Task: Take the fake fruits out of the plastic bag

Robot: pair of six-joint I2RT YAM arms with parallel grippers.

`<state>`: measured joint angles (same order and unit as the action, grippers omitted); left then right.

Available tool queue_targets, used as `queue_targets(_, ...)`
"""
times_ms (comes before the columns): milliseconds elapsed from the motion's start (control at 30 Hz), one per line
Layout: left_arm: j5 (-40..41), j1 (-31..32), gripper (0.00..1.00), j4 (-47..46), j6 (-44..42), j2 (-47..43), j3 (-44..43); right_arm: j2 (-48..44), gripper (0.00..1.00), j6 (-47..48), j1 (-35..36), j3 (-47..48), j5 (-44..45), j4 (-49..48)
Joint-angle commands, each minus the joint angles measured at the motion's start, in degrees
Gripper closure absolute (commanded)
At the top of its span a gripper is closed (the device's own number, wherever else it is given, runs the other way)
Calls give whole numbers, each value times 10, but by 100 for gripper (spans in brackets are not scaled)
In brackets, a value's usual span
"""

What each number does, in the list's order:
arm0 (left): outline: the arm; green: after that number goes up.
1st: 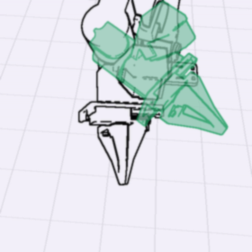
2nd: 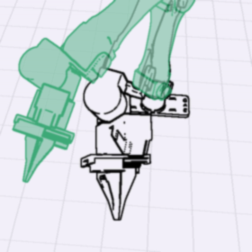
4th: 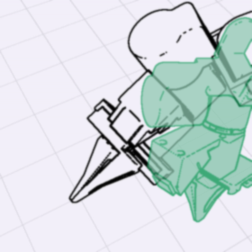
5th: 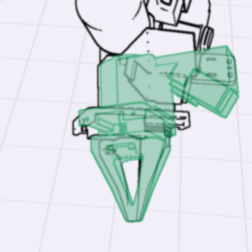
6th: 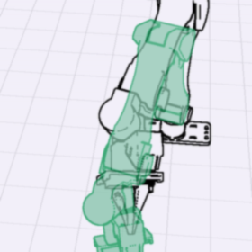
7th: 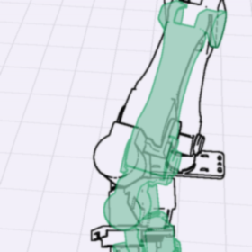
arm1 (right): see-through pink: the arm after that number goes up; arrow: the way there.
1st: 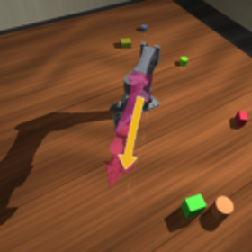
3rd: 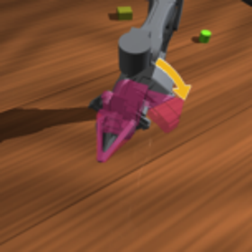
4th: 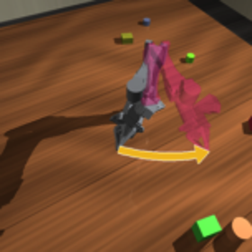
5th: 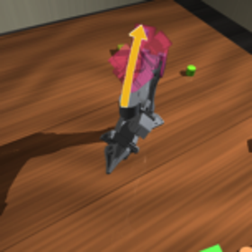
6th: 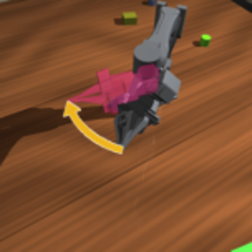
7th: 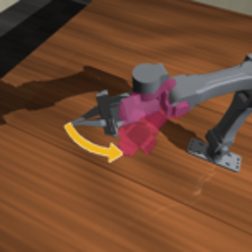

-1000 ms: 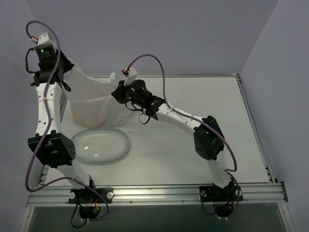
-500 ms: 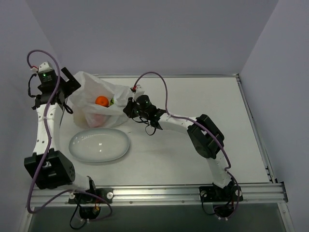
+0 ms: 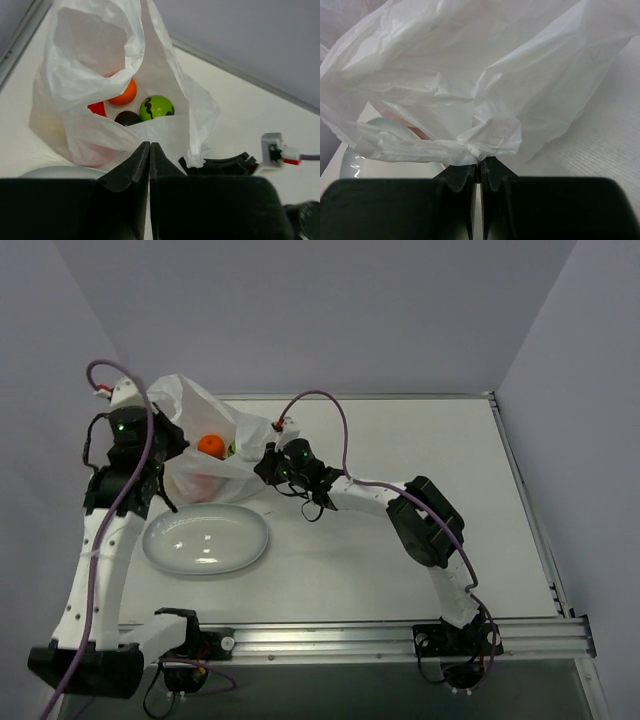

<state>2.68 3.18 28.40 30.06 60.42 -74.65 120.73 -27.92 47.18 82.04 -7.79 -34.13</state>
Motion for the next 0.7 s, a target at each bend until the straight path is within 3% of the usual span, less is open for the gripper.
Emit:
queue_targets(0,15,10,98,-15,-6,128,-36,-41,100,-3,-1,-9,3,-28)
queue_targets(133,47,-24,98,-56,-51,212,-65,-43,100,0,-2,-16,6,-27)
queue_targets(200,33,-87,98,-41,-55,266,-82,-42,100,-5,-2,-24,6,-30)
queue_targets(300,45,-126,98,-29,-77,299,-85,-46,100,-7,-5,-36,7,-36)
queue_targets(667,17,-157,98,-70,-7,275,76,-50,100,-51,-9,-69,59,-11)
